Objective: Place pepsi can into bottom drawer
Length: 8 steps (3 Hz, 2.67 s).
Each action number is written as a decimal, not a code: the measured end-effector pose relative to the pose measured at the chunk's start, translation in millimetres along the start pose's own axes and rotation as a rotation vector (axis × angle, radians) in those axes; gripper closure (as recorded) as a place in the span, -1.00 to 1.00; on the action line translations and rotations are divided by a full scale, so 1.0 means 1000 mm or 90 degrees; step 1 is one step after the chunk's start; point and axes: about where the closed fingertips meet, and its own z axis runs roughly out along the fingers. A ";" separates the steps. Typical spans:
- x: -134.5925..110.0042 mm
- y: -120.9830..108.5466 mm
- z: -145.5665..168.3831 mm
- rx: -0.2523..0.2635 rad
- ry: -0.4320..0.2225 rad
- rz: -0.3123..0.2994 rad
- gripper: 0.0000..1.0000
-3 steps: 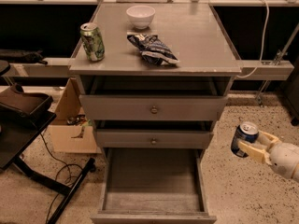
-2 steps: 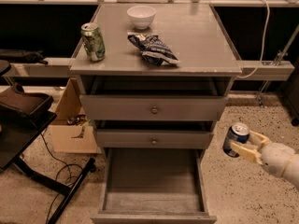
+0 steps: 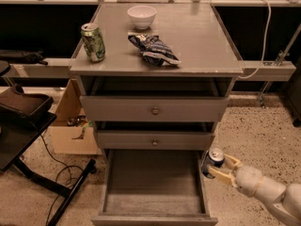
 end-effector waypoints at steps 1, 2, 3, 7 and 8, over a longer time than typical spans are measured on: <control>0.066 0.017 0.031 -0.045 0.001 0.009 1.00; 0.119 0.019 0.064 -0.072 0.008 0.017 1.00; 0.163 0.018 0.108 -0.095 0.014 0.041 1.00; 0.258 0.055 0.230 -0.228 -0.050 -0.059 1.00; 0.289 0.061 0.255 -0.246 -0.042 -0.075 1.00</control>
Offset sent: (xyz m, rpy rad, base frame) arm 0.0286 0.0667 -0.2006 0.0292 0.0693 0.1493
